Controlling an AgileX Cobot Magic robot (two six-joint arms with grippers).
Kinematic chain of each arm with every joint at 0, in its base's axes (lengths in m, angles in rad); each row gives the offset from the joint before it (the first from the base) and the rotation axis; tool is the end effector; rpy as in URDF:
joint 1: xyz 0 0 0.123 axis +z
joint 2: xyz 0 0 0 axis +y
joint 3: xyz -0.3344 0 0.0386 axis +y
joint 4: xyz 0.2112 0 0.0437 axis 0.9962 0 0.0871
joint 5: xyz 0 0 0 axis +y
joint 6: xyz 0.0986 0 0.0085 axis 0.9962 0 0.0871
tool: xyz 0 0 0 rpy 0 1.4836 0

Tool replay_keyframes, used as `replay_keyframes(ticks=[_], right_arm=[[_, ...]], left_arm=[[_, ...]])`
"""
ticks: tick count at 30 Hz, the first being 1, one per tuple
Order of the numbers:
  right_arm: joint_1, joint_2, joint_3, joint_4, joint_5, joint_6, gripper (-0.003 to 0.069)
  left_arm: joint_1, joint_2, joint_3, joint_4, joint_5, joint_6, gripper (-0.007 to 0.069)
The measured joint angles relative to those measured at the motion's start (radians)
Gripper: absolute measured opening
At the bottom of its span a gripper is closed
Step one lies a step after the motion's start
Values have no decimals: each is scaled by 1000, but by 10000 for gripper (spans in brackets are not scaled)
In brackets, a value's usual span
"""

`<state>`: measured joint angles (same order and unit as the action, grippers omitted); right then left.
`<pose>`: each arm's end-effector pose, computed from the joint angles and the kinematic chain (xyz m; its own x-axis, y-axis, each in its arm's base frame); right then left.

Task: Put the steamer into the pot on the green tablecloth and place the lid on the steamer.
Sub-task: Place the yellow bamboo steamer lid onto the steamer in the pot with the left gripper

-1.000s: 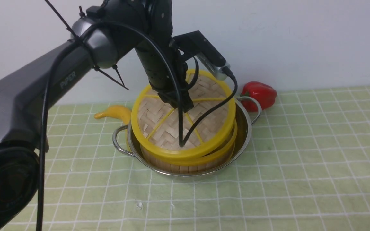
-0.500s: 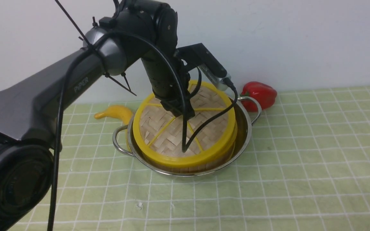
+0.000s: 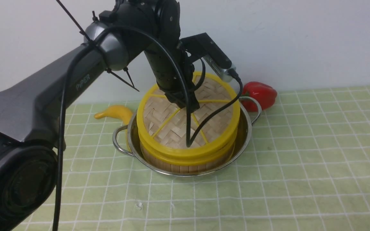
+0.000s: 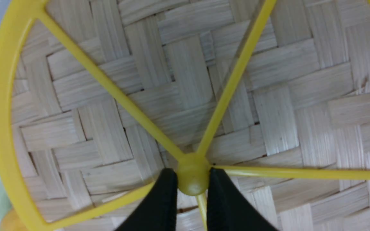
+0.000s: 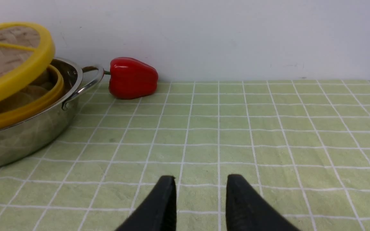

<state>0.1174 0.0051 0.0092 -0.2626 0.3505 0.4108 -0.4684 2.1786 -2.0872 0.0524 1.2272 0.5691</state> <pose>-0.0261 -0.0120 0.1779 -0.2631 0.1322 -0.9557 0.0117 0.9909 0.1339 0.4214 -0.2077 0.3065 -0.4590 0.8520 -0.2518 0.8291 0.5127 0.2233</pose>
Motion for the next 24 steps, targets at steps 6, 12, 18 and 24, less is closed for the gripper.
replay_keyframes(ticks=[6,12,18,24], right_arm=[[0,0,0,0,0,0,242],[0,0,0,0,0,0,242],[0,0,0,0,0,0,242],[0,0,0,0,0,0,242]], left_arm=[[0,10,0,9,0,1,106],[0,10,0,12,0,1,106],[0,11,0,12,0,26,106],[0,25,0,11,0,29,106]])
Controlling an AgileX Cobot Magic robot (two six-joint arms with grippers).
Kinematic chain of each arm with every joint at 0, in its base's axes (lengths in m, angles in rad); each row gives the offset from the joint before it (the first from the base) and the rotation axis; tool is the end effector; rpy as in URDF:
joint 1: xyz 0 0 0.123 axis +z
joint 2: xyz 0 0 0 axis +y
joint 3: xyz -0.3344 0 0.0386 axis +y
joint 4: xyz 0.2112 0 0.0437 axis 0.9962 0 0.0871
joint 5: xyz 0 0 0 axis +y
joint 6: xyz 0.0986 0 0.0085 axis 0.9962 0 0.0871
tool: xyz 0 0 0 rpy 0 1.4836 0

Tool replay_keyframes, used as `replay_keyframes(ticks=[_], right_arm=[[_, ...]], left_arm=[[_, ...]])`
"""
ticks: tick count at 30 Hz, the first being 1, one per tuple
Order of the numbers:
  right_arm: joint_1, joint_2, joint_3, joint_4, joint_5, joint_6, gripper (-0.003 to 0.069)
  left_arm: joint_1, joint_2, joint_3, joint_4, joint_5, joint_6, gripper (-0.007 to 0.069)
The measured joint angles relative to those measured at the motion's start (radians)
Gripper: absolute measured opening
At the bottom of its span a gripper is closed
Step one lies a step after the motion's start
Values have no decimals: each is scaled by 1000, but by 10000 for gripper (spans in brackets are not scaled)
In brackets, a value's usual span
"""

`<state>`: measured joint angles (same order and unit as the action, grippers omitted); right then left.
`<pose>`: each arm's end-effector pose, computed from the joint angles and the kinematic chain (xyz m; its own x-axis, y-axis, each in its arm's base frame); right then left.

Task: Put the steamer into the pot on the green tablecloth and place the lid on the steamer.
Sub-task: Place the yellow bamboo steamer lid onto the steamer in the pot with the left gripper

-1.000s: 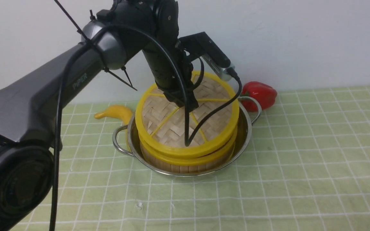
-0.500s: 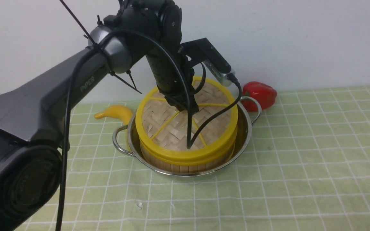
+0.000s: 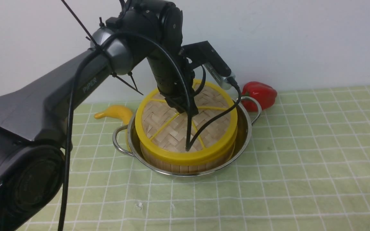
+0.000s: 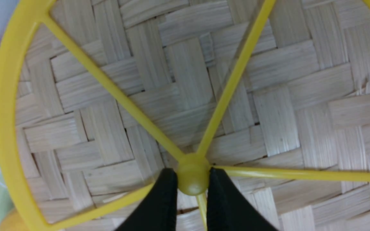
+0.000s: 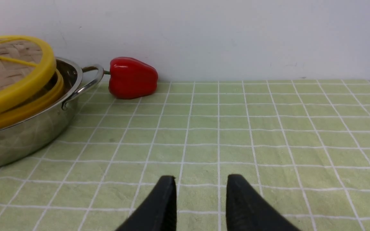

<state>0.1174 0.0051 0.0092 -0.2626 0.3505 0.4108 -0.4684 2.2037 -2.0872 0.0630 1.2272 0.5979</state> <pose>-0.0261 -0.0120 0.1779 -0.2631 0.1322 -0.9557 0.0117 0.9909 0.1339 0.4258 -0.2089 0.2947 -0.4389 0.8713 -0.2195 0.8460 0.4830 0.2257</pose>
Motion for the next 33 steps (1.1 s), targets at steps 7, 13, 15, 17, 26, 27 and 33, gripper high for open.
replay_keyframes(ticks=[7,13,15,17,26,27,33], right_arm=[[0,0,0,0,0,0,242],[0,0,0,0,0,0,242],[0,0,0,0,0,0,242],[0,0,0,0,0,0,242],[0,0,0,0,0,0,242],[0,0,0,0,0,0,242],[0,0,0,0,0,0,242]], left_arm=[[0,14,0,-3,-5,4,106],[0,14,0,-3,-23,22,106],[0,14,0,-3,-31,24,106],[0,14,0,-3,-33,24,106],[0,13,0,-4,-51,26,106],[0,15,0,-4,-51,25,106],[-1,31,0,-4,-46,23,106]])
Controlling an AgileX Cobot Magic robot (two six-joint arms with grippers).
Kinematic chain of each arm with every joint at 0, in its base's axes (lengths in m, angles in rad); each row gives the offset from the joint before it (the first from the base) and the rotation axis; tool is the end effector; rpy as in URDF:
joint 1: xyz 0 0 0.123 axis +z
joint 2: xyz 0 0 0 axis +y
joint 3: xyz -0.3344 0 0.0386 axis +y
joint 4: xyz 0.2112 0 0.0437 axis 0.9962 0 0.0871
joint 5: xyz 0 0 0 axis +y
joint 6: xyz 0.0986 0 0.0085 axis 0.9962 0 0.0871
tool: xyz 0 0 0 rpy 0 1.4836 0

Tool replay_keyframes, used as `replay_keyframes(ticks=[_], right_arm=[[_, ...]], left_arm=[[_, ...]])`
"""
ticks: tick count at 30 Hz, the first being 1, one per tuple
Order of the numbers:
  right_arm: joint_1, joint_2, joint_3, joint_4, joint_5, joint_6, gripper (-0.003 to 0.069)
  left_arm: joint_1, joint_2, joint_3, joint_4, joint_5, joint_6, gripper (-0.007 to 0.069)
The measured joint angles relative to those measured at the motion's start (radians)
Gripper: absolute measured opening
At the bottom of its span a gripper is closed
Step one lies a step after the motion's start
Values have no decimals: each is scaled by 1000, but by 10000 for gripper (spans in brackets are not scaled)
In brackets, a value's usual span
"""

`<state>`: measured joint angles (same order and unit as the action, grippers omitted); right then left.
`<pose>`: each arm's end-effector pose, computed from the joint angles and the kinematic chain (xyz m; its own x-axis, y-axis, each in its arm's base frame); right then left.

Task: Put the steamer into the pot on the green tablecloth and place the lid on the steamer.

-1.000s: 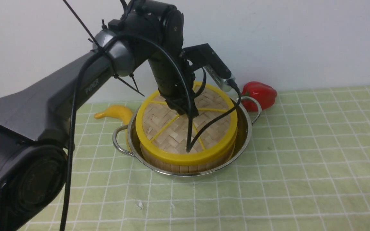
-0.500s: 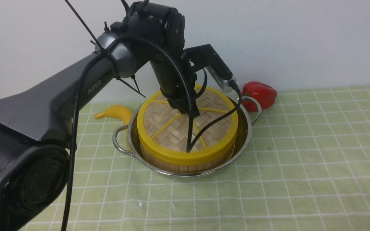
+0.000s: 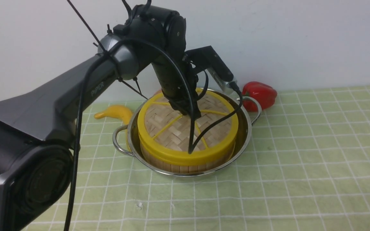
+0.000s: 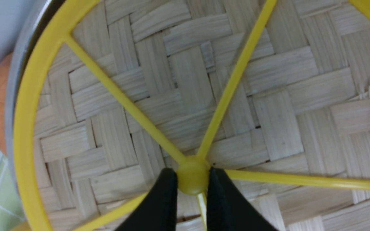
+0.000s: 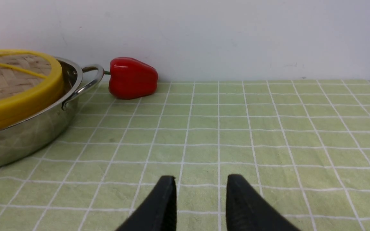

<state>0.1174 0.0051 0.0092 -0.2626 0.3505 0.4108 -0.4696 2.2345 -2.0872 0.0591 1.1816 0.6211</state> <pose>-0.0261 -0.0120 0.1779 -0.2631 0.1322 -0.9557 0.0117 0.9909 0.1339 0.4337 -0.2140 0.2813 -0.4133 0.8816 -0.2280 0.8551 0.4618 0.2356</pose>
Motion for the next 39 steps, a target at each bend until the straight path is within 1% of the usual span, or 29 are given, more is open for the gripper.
replay_keyframes(ticks=[8,11,13,14,16,17,18,19,23,24,25,26,28,29,31,36,37,38,39], right_arm=[[0,0,0,0,0,0,242],[0,0,0,0,0,0,242],[0,0,0,0,0,0,242],[0,0,0,0,0,0,242],[0,0,0,0,0,0,242],[0,0,0,0,0,0,242],[0,0,0,0,0,0,242],[0,0,0,0,0,0,242],[0,0,0,0,0,0,242],[0,0,0,0,0,0,242],[0,0,0,0,0,0,242],[0,0,0,0,0,0,242],[0,0,0,0,0,0,242],[0,0,0,0,0,0,242],[0,0,0,0,0,0,242],[0,0,0,0,0,0,242],[0,0,0,0,0,0,242],[0,0,0,0,0,0,242],[0,0,0,0,0,0,242]], left_arm=[[0,8,-4,8,2,-21,106],[-4,8,-4,25,5,-68,107],[-6,6,-4,34,9,-91,129],[-6,5,-4,40,18,-99,153],[-6,5,-4,60,28,-108,235],[-6,5,-4,60,28,-108,246],[-4,2,-2,73,32,-121,344],[-4,-6,-2,83,35,-130,402],[-5,-54,-2,140,40,-198,585],[-5,-62,-2,144,41,-202,601],[-5,-92,-2,170,41,-229,641],[-5,-122,-1,186,42,-248,662],[-5,-169,-1,199,42,-276,678],[-5,-233,-1,207,42,-309,680],[-5,-287,-1,210,43,-338,674],[-5,-399,-1,211,44,-358,598],[-5,-416,-1,211,44,-360,569],[-5,-419,-1,211,44,-360,560],[-5,-428,-1,211,44,-360,533]])
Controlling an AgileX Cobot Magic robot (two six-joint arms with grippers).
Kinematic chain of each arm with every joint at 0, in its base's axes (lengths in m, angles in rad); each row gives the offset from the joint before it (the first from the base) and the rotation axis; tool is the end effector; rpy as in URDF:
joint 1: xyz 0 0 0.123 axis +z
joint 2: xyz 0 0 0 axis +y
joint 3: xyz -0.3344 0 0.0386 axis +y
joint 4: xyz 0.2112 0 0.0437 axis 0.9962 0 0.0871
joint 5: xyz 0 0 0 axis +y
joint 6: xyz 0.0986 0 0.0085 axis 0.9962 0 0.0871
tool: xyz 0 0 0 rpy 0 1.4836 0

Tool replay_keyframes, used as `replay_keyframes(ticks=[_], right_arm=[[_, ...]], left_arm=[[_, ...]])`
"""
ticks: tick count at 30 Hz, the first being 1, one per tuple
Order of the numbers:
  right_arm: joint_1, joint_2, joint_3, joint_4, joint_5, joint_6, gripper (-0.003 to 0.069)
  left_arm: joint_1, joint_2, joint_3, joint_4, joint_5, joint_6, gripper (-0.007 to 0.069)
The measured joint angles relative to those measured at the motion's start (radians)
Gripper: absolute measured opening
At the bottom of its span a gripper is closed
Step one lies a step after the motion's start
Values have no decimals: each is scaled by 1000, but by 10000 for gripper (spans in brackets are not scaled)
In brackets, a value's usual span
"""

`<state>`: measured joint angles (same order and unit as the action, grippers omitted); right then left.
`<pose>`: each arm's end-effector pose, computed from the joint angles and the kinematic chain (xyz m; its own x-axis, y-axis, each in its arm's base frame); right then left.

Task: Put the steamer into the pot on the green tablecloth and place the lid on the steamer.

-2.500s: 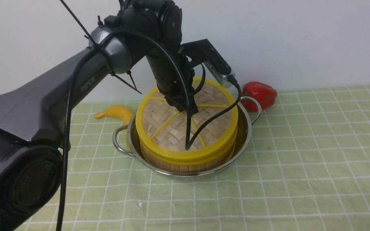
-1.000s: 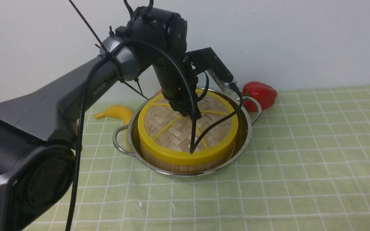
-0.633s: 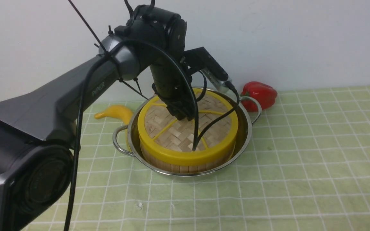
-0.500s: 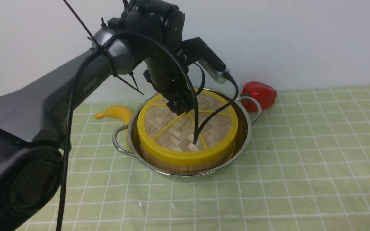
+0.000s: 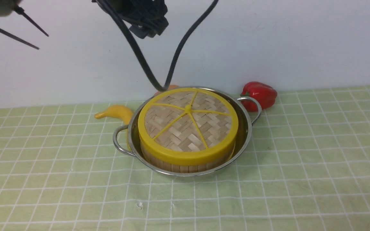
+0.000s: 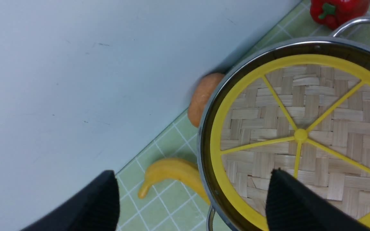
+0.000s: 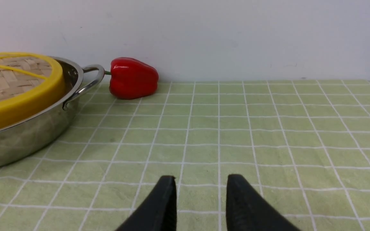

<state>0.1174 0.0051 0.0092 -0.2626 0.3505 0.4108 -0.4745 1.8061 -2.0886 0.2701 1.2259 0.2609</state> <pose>-0.0261 -0.0120 0.1779 -0.2631 0.1322 -0.9557 0.0117 0.9909 0.1339 0.3402 -0.1468 0.4683 -0.5217 0.6454 -0.5579 0.5063 0.7606 0.4065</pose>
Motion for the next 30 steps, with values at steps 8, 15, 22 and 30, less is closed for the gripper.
replay_keyframes(ticks=[8,15,22,30], right_arm=[[0,0,0,0,0,0,242],[0,0,0,0,0,0,242],[0,0,0,0,0,0,242],[0,0,0,0,0,0,242]], left_arm=[[1,-4,3,-4,2,1,356],[12,-254,224,-79,-38,-43,211],[106,-645,594,-102,-218,-108,158],[347,-1203,1210,-102,-518,-176,158]])
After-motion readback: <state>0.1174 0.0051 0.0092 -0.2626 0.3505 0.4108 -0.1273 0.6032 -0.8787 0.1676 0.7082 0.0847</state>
